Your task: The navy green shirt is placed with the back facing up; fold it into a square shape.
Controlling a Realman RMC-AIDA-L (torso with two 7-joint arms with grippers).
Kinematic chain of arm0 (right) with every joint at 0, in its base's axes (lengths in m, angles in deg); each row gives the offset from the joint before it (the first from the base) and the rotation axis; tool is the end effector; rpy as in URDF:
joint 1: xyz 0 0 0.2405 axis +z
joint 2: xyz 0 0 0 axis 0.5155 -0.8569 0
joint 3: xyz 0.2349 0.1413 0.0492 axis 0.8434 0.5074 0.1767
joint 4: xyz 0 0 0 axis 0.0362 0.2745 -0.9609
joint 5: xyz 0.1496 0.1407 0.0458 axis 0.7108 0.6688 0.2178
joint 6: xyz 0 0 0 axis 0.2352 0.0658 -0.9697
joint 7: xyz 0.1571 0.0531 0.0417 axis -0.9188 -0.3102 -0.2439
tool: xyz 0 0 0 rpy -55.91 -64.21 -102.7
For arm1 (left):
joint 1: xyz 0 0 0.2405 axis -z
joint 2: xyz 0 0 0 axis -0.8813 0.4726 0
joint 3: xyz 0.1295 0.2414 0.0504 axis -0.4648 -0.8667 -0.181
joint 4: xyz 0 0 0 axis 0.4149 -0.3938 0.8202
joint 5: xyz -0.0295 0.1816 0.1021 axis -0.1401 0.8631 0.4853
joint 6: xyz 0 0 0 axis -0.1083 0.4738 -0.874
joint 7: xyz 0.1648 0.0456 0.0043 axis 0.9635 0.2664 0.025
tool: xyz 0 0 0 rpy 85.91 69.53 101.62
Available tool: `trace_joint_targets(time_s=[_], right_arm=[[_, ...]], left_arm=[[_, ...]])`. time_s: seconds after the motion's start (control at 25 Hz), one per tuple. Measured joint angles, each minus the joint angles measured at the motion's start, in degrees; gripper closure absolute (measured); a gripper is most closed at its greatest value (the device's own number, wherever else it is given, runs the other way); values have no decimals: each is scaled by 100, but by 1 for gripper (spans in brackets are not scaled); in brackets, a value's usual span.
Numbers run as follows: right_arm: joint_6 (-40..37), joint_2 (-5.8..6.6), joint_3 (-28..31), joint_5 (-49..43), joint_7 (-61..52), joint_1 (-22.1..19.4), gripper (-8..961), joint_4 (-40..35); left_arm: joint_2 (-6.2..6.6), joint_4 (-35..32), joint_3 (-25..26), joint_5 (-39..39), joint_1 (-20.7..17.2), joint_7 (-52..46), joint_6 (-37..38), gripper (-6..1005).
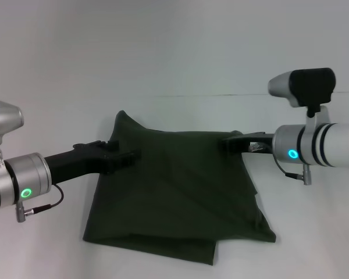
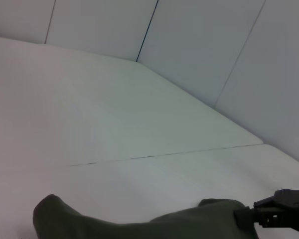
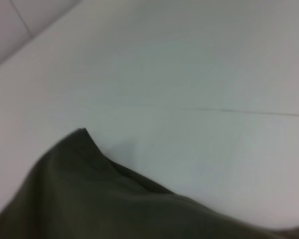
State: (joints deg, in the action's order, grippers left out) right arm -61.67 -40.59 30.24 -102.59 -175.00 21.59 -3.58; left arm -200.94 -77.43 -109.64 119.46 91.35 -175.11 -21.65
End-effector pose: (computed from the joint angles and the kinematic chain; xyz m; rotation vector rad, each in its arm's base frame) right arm 0.2405 0.4713 -0.1074 -2.2574 1.1547 0.3019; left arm -0.2734 0.4003 -0.0548 -2.3594 -0.9868 -0.6605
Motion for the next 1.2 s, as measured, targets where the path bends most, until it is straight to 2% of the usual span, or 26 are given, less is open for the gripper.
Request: trace_joint_targets(time_s=[0.36,0.48,0.68,0.84,1.0,1.2], right_arm=[[729,-51,-228,36,311,144,935,257],[842,-53,-230,318,682,140,934,258],[274,12,-232,983,1247,82,931,177],[-201,20,-243,1036,1273,96,929,127],[-192,-38,-480,1041,1297,185,927,228],[365,-65,-1023,1051,1308,413,925,565]], left_arm=[[-12,31,-11,3,-11,3,-97,283],[-11,40,-7,3,-11,4,-119,285],[-20,42,0,3,-11,5,-150,286],[-32,42,20,2,13,5,-169,285],[-71,41,27,1,28,5,-275,286],[-102,42,31,-18,34,3,-304,289]])
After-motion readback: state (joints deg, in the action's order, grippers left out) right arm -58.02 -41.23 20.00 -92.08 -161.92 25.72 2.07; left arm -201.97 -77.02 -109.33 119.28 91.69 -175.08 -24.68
